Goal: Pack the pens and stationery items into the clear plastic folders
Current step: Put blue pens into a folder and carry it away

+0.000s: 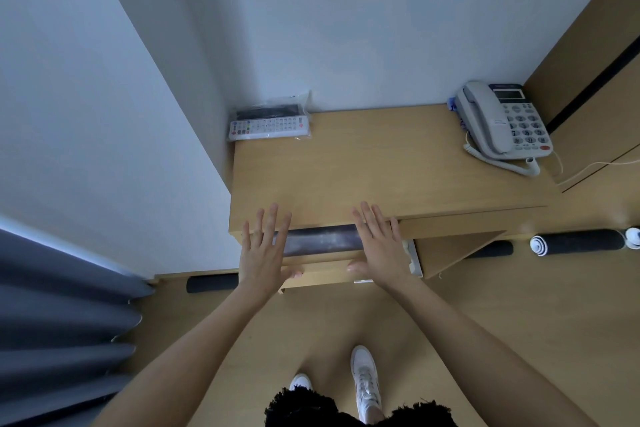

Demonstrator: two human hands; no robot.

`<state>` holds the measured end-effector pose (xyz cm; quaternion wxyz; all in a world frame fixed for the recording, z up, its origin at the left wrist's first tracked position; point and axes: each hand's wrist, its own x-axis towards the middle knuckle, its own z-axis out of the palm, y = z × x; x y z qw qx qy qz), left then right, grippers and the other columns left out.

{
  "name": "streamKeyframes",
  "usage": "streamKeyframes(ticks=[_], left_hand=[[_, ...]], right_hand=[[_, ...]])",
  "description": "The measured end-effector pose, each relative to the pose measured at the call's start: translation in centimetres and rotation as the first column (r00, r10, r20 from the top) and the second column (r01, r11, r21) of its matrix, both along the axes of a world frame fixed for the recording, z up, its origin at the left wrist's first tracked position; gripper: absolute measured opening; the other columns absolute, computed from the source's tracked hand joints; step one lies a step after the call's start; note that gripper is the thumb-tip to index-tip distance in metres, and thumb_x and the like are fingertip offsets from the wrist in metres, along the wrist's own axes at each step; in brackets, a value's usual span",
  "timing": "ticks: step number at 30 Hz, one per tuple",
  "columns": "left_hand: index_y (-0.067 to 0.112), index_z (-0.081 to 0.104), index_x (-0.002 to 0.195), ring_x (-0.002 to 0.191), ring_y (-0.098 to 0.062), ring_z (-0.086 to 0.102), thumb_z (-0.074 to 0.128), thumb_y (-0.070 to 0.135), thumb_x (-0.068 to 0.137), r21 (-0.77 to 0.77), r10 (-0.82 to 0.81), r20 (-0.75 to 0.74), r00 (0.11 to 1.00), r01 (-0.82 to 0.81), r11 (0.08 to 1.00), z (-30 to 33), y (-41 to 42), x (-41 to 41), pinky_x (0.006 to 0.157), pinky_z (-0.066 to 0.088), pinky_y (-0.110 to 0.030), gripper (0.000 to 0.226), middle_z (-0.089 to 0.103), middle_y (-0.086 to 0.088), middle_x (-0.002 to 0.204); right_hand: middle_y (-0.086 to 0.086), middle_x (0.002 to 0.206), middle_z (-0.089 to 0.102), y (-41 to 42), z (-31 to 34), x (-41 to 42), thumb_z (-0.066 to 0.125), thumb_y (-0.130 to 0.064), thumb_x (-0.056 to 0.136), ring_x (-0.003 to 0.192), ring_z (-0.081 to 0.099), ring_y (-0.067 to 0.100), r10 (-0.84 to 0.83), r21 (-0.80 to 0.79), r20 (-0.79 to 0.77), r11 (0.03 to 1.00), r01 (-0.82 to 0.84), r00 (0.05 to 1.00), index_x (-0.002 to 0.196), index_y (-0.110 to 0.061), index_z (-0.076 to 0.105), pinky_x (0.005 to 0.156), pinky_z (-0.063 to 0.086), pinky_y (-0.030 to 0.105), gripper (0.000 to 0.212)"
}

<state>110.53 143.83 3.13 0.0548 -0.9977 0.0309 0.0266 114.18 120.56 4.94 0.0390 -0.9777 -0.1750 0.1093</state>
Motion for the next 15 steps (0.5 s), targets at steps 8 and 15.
streamKeyframes(ticks=[8, 15], left_hand=[[0.007, 0.062, 0.123, 0.115, -0.031, 0.058, 0.084, 0.062, 0.046, -0.015, 0.004, 0.025, 1.000, -0.003, 1.000, -1.1, 0.4, 1.4, 0.097, 0.045, -0.051, 0.098, 0.060, -0.012, 0.127], [0.012, 0.067, 0.088, 0.082, -0.028, 0.064, 0.089, 0.058, 0.034, -0.007, -0.003, 0.131, 0.991, 0.004, 1.000, -0.4, 0.5, 2.6, 0.072, 0.052, -0.039, 0.074, 0.065, -0.009, 0.096]], right_hand=[[0.005, 0.160, -0.009, 0.3, -0.7, 2.3, 0.054, -0.059, 0.085, 0.147, -0.013, 0.023, -0.003, -0.068, 0.003, 0.998, 0.003, 1.000, 0.152, -0.015, -0.002, 0.114, -0.014, 0.045, 0.098], [0.002, 0.161, 0.004, 0.4, -1.0, 3.3, 0.057, -0.053, 0.086, 0.148, -0.002, 0.019, -0.023, 0.011, -0.011, 1.000, 0.023, 1.000, 0.152, -0.017, 0.008, 0.116, -0.008, 0.046, 0.090]])
